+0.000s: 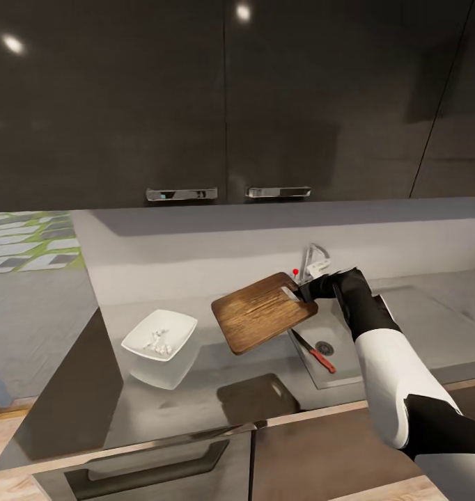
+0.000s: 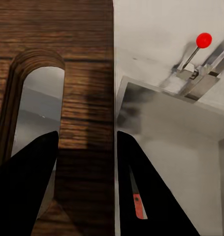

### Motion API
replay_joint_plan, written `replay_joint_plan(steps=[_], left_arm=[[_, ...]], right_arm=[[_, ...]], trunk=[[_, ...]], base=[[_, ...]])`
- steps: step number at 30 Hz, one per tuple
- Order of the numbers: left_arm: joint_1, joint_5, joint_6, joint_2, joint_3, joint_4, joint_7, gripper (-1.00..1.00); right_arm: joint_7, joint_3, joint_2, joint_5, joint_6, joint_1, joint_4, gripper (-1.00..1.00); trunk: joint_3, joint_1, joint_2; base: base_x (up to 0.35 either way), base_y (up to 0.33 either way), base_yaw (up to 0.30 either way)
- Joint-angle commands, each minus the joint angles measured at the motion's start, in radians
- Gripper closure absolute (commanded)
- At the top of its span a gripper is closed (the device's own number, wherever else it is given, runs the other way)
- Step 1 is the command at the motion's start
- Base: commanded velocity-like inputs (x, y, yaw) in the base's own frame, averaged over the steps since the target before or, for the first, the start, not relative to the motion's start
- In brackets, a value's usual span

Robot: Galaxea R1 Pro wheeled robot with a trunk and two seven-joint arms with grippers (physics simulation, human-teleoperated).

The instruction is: In the kitchen, take the Vidalia onion out of the sink, dice it on the chopping board with the paring knife, put the diced onion into the bowl on the countertop, then place both the paring knife and the chopping board into the sink.

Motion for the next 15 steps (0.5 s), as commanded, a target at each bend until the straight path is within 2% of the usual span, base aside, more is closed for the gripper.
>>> replay_joint_plan(steps=[1, 6, 8, 15], left_arm=[[-0.001, 0.006, -0.006, 0.0, -0.008, 0.003, 0.001, -1.0], [-0.001, 0.006, -0.008, 0.003, -0.007, 0.003, 0.001, -1.0], [-0.001, 0.006, -0.01, 0.011, -0.007, 0.003, 0.001, -1.0], [-0.001, 0.006, -0.009, 0.016, -0.007, 0.003, 0.001, -1.0]], right_arm=[[0.009, -0.005, 0.003, 0.01, 0.0, -0.001, -0.001, 1.0], [0.009, -0.005, 0.004, 0.01, 0.0, -0.001, 0.003, 1.0], [0.009, -0.005, 0.004, 0.01, 0.0, -0.001, 0.005, 1.0], [0.009, -0.005, 0.004, 0.01, 0.0, -0.001, 0.006, 1.0]], trunk=[[-0.001, 0.001, -0.002], [-0.001, 0.001, -0.002], [-0.001, 0.001, -0.002], [-0.001, 0.001, -0.002]], base=[[0.0, 0.0, 0.0], [0.006, 0.0, 0.0], [0.079, 0.011, 0.0], [0.228, 0.131, 0.0]])
